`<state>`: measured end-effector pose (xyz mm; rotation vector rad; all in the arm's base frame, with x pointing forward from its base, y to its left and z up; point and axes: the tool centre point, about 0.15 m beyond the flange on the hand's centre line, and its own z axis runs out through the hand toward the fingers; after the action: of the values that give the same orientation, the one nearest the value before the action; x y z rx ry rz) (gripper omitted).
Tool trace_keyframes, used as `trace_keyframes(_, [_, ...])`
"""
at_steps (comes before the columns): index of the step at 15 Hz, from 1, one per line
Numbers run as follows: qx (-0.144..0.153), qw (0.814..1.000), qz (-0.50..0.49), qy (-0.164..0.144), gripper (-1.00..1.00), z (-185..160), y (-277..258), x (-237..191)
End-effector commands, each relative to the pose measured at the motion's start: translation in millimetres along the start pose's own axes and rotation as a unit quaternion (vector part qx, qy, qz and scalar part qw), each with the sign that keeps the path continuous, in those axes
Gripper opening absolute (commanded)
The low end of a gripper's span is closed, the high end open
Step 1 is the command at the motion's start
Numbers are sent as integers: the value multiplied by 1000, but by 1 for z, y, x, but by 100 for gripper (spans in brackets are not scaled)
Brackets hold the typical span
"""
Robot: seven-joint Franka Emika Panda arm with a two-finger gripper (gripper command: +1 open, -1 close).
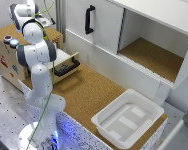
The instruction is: Pick up the pink block
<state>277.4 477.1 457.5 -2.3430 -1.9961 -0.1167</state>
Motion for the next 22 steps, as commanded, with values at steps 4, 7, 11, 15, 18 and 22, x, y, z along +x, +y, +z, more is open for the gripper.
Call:
trace_keyframes(4, [-45,999,2,-1,100,-46,9,11])
trace_keyframes(7, [-33,999,-4,-20,100,-28,12,10])
trace_keyframes(11, [-10,999,-10,-34,100,-6,15,9])
trace_keyframes(15, [-1,999,-19,-44,100,7,11,10])
trace_keyframes(18, [1,998,-14,-57,100,18,12,5])
trace_keyframes(22, [6,998,-10,-62,-100,25,13,0])
